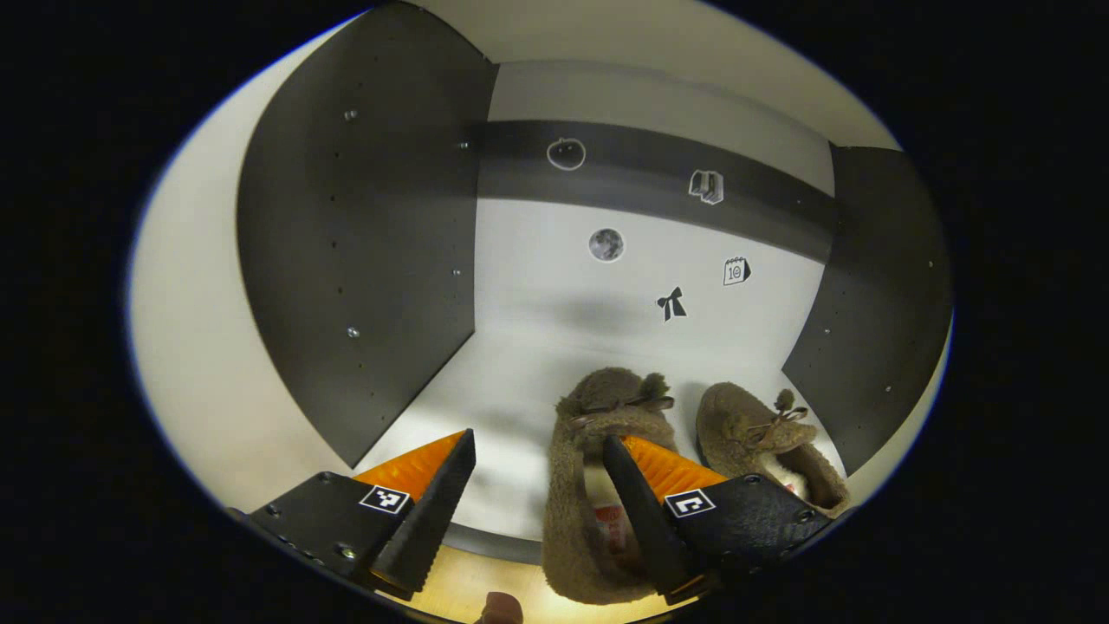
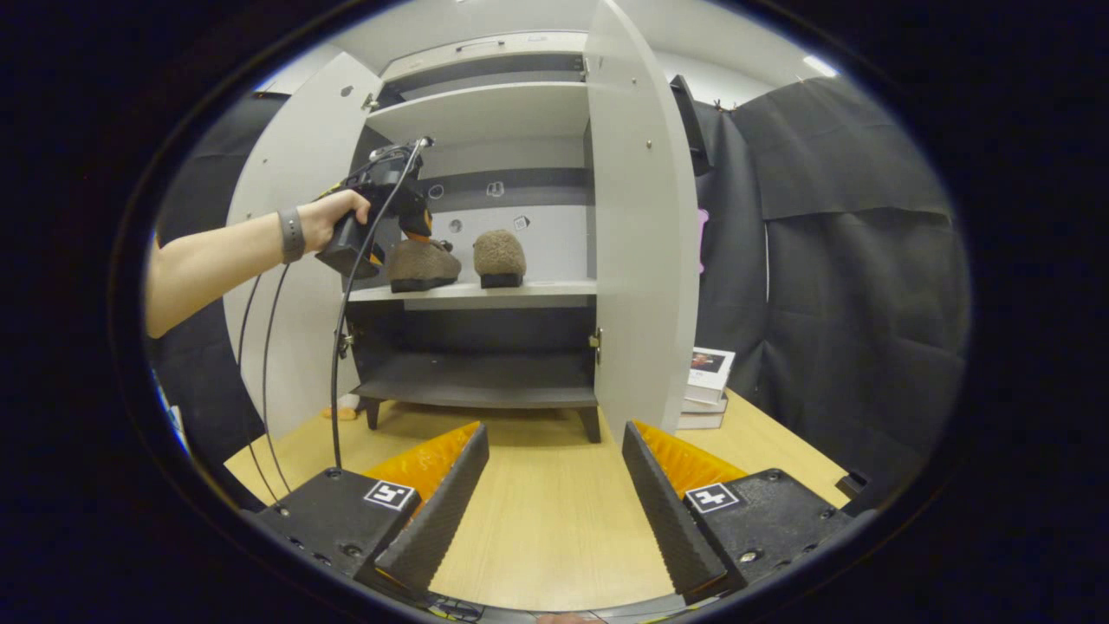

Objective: Grab one shoe with the right hand and put it into the shoe cabinet, grab the other shoe with the left hand and put it into the shoe cabinet; then close the right door with the right hand and the left door with the left hand.

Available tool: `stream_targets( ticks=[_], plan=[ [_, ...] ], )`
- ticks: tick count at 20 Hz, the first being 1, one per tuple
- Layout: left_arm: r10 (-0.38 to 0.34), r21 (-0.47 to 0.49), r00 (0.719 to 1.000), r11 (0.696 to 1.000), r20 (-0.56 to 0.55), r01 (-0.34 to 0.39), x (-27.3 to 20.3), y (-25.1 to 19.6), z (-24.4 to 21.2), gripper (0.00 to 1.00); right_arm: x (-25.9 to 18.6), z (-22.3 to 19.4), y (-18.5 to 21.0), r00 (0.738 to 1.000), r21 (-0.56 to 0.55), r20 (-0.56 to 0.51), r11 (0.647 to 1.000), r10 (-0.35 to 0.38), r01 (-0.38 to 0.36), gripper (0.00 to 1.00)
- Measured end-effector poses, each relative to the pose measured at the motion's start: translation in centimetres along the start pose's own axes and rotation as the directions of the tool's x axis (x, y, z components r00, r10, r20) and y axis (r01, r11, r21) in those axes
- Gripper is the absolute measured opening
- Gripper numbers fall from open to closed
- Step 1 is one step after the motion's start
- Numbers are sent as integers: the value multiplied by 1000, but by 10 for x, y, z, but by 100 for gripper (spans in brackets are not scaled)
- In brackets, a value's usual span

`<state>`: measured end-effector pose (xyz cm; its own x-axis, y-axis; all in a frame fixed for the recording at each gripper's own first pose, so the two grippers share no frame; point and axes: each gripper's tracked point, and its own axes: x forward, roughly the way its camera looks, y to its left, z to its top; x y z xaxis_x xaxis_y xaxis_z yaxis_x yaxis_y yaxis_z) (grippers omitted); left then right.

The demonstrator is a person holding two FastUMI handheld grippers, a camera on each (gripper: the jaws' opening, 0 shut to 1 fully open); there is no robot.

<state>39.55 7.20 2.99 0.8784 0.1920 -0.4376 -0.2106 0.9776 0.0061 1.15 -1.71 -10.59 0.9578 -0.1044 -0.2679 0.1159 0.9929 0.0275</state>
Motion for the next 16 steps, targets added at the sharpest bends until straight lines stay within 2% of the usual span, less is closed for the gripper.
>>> stream_targets(
  ticks=[2, 3, 4, 9, 13, 16],
  plan=[
    [-12, 32, 994, 999, 105, 9, -21, 1, 23, 92, -2, 0, 2, 1000, -7, 0, 1000, 6, -6, 98],
    [-21, 42, 988, 999, 153, 15, -31, 0, 33, 100, -2, 0, 4, 1000, -9, -1, 1000, 9, -9, 98],
    [-45, 47, 980, 998, 192, 37, -46, -5, 41, 93, -3, 2, 6, 1000, -10, 0, 1000, 14, -14, 98],
    [-139, 40, 943, 990, 302, 133, -116, -5, 54, 96, -8, 1, 12, 999, -20, -3, 999, 39, -39, 99],
    [-243, 95, 897, 970, 369, 223, -164, 0, 33, 95, -18, 7, 14, 999, -24, 30, 999, 37, -37, 98],
    [-312, 91, 881, 950, 356, 299, -191, 3, -3, 95, -22, 17, 16, 998, -31, 49, 999, 41, -39, 98]
  ],
)
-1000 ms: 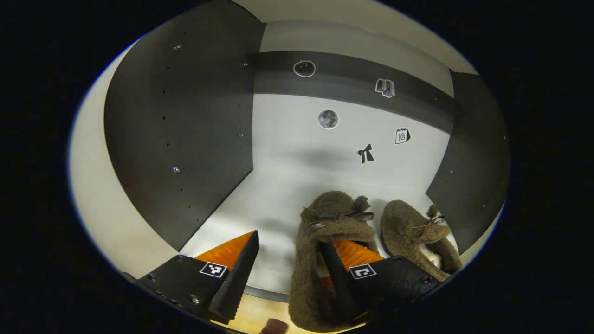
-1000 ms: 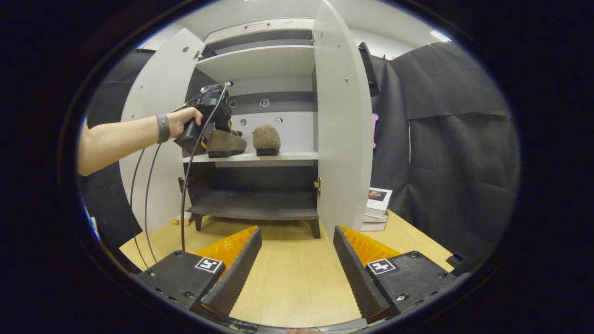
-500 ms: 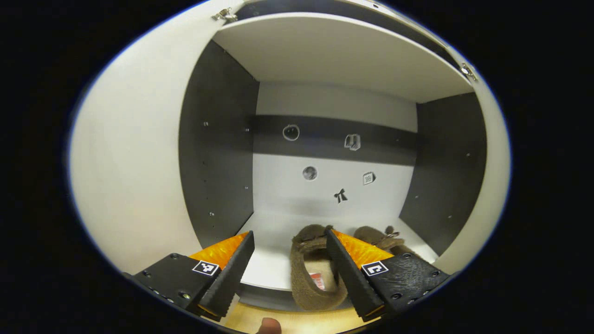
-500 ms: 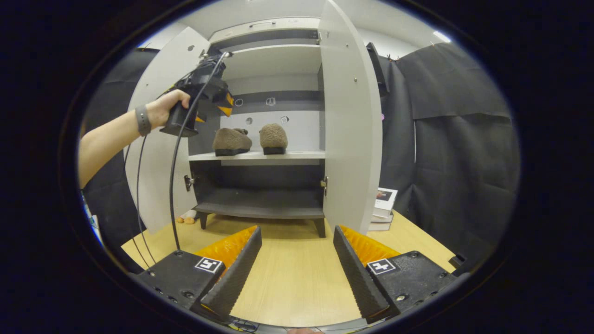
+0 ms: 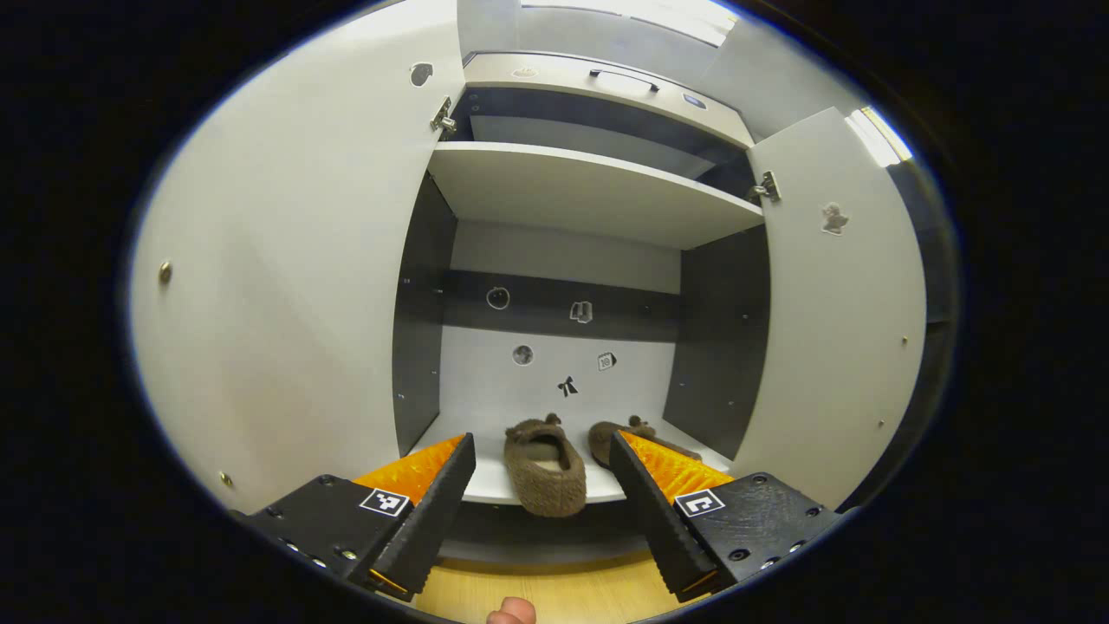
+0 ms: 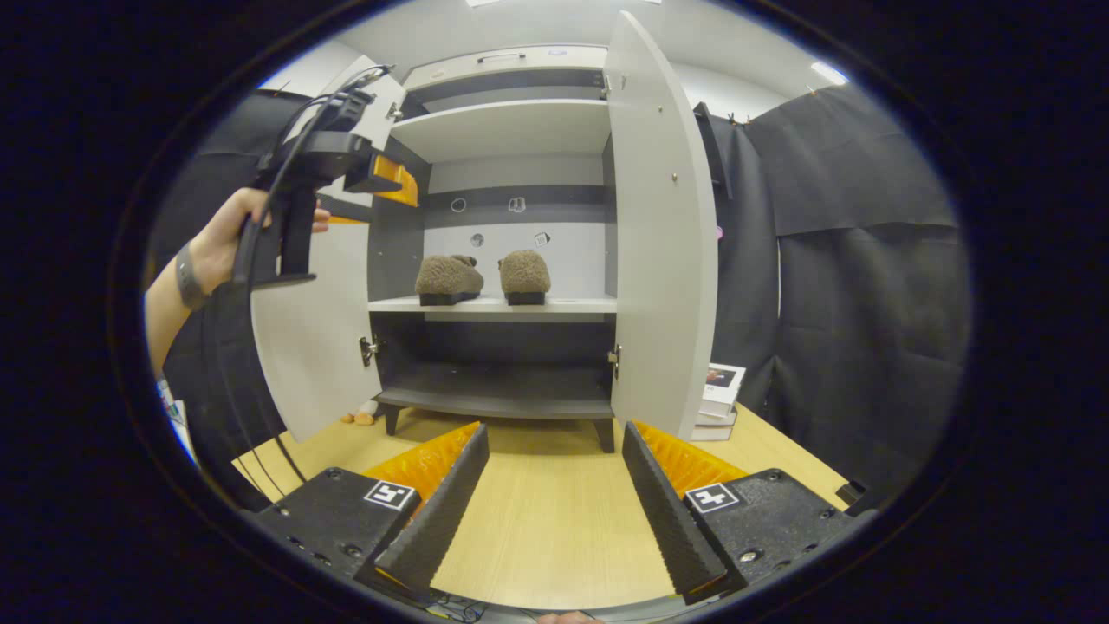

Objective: Grab one shoe with the right hand and put it into the shoe cabinet, grab the other shoe with the left hand and put it into the shoe cabinet; then close the right door with the right hand and the left door with the left hand.

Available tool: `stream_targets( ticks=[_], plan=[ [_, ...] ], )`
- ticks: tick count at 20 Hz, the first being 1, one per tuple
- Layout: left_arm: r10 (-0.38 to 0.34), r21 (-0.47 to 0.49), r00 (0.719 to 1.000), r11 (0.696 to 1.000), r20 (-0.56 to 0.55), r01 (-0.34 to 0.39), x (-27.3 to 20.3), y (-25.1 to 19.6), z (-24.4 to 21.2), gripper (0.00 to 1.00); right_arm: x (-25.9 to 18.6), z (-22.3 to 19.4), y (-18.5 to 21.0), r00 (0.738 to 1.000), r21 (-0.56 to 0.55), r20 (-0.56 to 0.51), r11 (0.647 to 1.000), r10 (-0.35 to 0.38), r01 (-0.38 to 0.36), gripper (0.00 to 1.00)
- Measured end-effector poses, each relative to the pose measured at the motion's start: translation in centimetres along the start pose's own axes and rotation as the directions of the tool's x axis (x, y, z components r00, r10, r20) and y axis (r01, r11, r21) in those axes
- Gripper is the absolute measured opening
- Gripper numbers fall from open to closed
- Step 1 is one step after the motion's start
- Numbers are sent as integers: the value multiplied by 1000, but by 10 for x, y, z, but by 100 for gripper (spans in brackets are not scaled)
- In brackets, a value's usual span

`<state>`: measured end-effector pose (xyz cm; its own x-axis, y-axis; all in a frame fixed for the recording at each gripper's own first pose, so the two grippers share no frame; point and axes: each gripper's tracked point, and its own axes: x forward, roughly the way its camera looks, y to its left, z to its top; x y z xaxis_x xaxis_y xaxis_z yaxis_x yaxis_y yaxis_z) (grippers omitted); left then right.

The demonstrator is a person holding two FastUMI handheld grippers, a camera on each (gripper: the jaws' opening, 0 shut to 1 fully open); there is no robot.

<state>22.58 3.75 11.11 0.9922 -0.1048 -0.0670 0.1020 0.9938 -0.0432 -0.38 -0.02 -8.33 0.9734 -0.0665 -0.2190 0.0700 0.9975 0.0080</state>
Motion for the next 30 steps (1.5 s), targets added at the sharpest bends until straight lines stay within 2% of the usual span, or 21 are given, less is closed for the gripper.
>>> stream_targets(
  ticks=[4, 11, 15, 19, 23, 25, 28, 30],
  plan=[
    [17, -56, 1000, 998, 6, -17, -51, 4, -33, 95, -8, 16, 2, 999, 9, 35, 1000, 9, -9, 99],
    [76, -24, 996, 997, 52, -75, -121, 12, -76, 95, -26, 36, -6, 997, 40, 77, 999, 8, -11, 98],
    [95, -5, 992, 995, 79, -95, -146, 4, -84, 95, -31, 35, -6, 997, 50, 70, 999, 17, -20, 98],
    [80, 4, 994, 997, 73, -81, -156, -10, -99, 95, -34, 37, -5, 998, 79, 62, 996, 26, -31, 98],
    [70, 7, 996, 997, 54, -71, -163, -21, -108, 95, -34, 80, -27, 989, 108, 146, 994, -4, -12, 98],
    [54, -13, 998, 998, 43, -54, -168, -29, -115, 95, -31, 103, -50, 983, 98, 180, 995, -31, 13, 100],
    [45, -14, 999, 999, 22, -45, -173, -37, -124, 95, -25, 151, -85, 960, 107, 268, 993, -76, 49, 98],
    [43, -22, 999, 999, 19, -42, -174, -38, -126, 95, -14, 175, -114, 953, 105, 283, 991, -109, 82, 99]
  ],
)
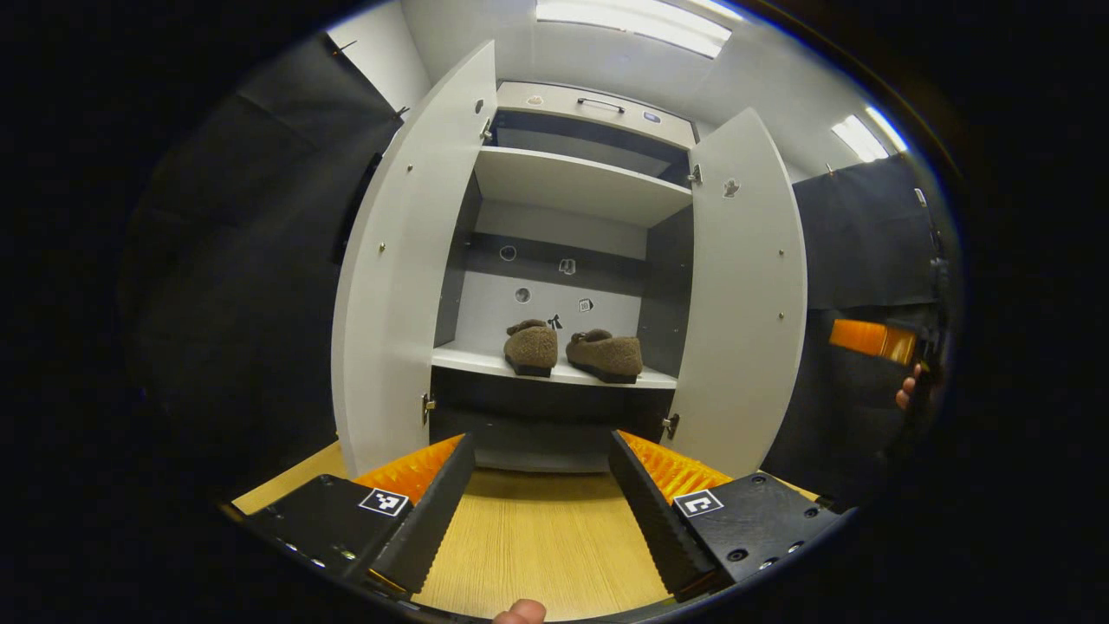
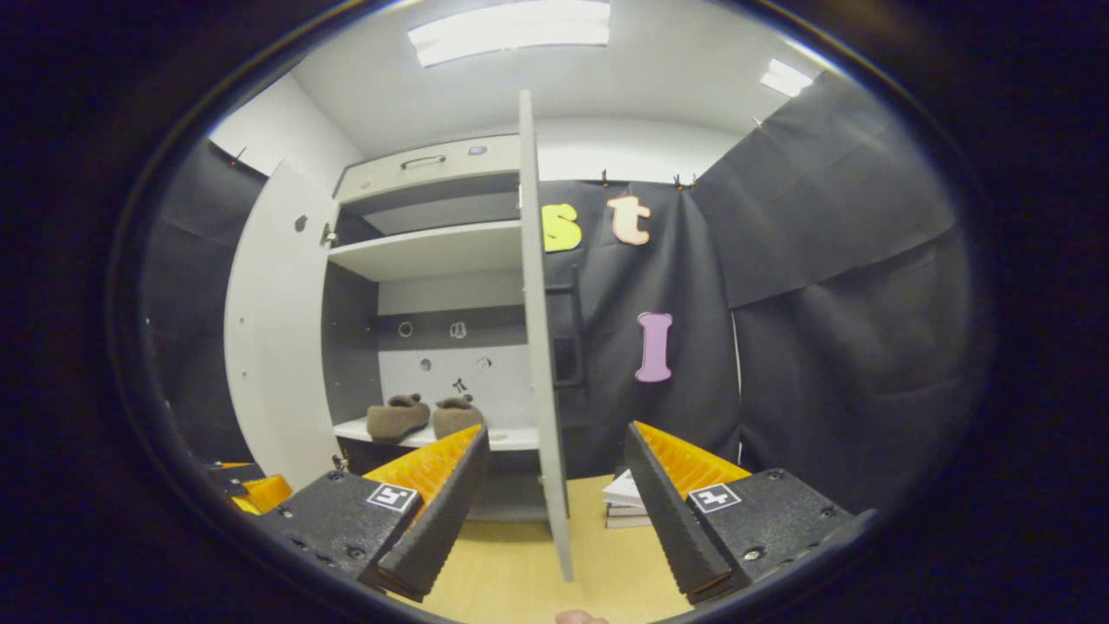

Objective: Grab one shoe with the right hand and put it into the shoe cabinet, grab the other shoe with the left hand and put it into the shoe cabinet; then close the right door with the right hand and the left door with the left hand.

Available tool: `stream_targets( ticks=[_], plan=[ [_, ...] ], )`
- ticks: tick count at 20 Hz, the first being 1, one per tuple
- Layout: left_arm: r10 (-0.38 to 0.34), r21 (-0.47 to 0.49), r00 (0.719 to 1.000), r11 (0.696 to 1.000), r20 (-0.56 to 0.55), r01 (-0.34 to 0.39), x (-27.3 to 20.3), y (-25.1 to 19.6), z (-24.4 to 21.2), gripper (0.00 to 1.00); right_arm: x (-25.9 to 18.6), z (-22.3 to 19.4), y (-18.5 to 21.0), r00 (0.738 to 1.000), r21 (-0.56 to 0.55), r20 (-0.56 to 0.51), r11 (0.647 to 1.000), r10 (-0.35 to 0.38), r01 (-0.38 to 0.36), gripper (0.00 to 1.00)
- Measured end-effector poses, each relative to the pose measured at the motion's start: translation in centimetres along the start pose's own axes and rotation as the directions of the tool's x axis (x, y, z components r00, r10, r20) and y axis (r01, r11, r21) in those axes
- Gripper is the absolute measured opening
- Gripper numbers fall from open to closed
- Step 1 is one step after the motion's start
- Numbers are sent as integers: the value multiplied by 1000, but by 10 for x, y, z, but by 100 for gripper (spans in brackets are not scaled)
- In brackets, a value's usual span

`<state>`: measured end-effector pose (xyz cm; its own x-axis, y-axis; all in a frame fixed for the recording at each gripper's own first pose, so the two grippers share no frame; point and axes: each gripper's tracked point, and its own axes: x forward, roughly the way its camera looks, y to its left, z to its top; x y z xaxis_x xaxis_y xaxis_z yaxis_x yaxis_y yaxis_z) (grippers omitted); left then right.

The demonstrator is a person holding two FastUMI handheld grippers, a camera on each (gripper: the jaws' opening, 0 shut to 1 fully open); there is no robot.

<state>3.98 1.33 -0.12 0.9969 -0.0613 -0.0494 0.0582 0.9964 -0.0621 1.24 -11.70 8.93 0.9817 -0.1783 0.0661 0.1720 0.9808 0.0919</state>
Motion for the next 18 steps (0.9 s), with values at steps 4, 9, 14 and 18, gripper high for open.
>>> stream_targets(
  ticks=[4, 9, 14, 18],
  plan=[
    [10, 4, 1000, 1000, 2, -10, -3, 7, 1, 95, 36, 39, -33, 999, 9, 25, 1000, -22, 21, 98],
    [18, -18, 1000, 1000, -8, -18, -4, 12, -3, 95, 69, 42, -40, 1000, 45, -15, 999, 0, 1, 98],
    [32, -19, 999, 999, -4, -32, -3, 16, -2, 95, 93, 34, -50, 999, -7, -38, 999, -33, 33, 98],
    [28, -24, 999, 999, -24, -29, 0, 16, -7, 95, 101, 29, -50, 999, -31, -23, 999, -38, 38, 98]
  ],
)
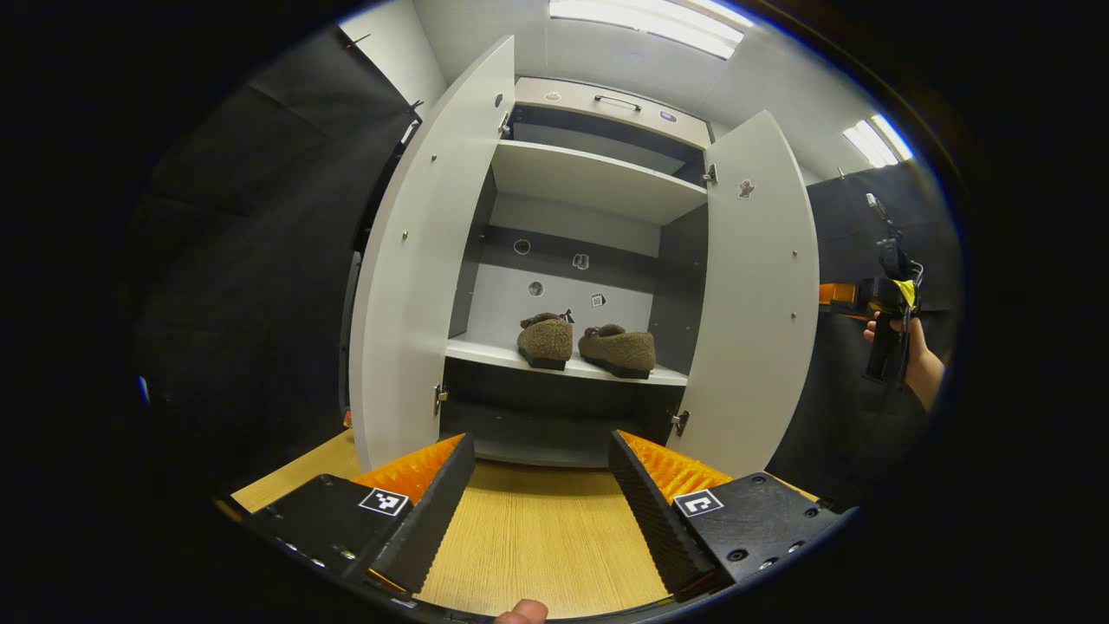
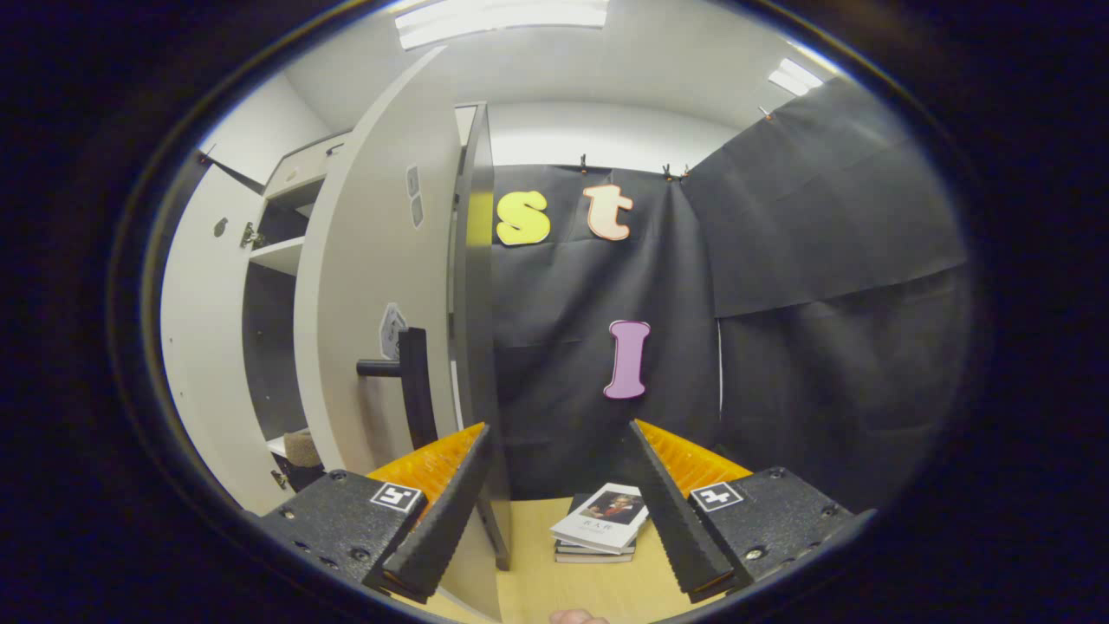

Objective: Grab one shoe with the right hand and put it into the shoe cabinet, grab the other shoe with the left hand and put it into the shoe cabinet; then close the right door with the right hand and the left door with the left hand.

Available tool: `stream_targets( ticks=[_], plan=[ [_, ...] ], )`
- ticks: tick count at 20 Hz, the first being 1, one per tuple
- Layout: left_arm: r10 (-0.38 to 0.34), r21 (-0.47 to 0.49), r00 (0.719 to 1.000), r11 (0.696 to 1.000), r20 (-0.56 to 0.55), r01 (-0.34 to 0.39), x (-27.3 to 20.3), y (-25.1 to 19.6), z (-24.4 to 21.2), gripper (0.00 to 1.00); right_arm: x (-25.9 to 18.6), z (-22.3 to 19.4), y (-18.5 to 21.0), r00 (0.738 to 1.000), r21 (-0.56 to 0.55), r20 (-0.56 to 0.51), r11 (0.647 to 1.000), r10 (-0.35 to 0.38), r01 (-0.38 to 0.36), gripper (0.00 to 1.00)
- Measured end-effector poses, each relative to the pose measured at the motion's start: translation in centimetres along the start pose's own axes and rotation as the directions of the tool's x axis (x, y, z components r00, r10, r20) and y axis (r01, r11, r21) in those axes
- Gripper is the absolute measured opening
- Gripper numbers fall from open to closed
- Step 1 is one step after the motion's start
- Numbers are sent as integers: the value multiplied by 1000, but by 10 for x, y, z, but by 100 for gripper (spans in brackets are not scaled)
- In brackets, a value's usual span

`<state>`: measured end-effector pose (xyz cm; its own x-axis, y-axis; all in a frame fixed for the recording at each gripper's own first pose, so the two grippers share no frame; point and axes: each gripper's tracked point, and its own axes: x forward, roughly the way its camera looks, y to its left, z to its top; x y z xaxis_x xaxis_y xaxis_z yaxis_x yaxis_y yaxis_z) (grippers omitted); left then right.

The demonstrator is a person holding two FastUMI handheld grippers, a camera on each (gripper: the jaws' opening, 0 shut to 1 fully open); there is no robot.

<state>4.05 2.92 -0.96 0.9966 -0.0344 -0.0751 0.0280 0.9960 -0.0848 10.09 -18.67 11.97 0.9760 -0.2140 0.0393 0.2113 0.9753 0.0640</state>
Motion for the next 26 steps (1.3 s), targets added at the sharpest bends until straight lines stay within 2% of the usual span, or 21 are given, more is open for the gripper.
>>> stream_targets(
  ticks=[3, 4, 5, 9, 16, 17, 20, 21, 25, 26],
  plan=[
    [-2, -2, 1000, 1000, -1, 2, 1, -1, -1, 95, 3, -5, 8, 998, 0, -10, 999, 55, -55, 96],
    [-2, -1, 1000, 1000, 1, 2, 2, 0, 0, 95, 4, -5, 9, 998, -1, -11, 998, 60, -60, 91],
    [-1, -3, 1000, 1000, 4, 2, 3, 0, 1, 95, 4, -5, 10, 998, -18, -16, 998, 55, -55, 94],
    [-5, -12, 1000, 1000, 16, 5, 3, 0, 5, 95, 0, 0, 20, 998, -109, 9, 992, 68, -66, 94],
    [18, -15, 1000, 1000, 3, -18, -2, 5, 2, 95, -3, -13, 82, 972, -22, -29, 972, 233, -234, 94],
    [28, -12, 1000, 1000, 2, -28, -3, 9, 2, 95, -2, -13, 91, 967, -18, -25, 967, 253, -254, 89],
    [45, -21, 999, 999, 3, -45, -9, 13, 3, 95, 2, -17, 113, 955, -1, -22, 955, 295, -295, 89],
    [49, -21, 999, 999, 2, -49, -10, 15, 3, 95, 2, -18, 120, 952, 9, -22, 952, 305, -305, 94],
    [65, -14, 998, 998, 7, -65, -13, 18, 6, 95, 8, -25, 156, 935, 42, -28, 935, 354, -353, 94],
    [65, -14, 998, 998, 10, -65, -14, 18, 7, 95, 10, -24, 164, 931, 43, -26, 931, 364, -362, 89]
  ],
)
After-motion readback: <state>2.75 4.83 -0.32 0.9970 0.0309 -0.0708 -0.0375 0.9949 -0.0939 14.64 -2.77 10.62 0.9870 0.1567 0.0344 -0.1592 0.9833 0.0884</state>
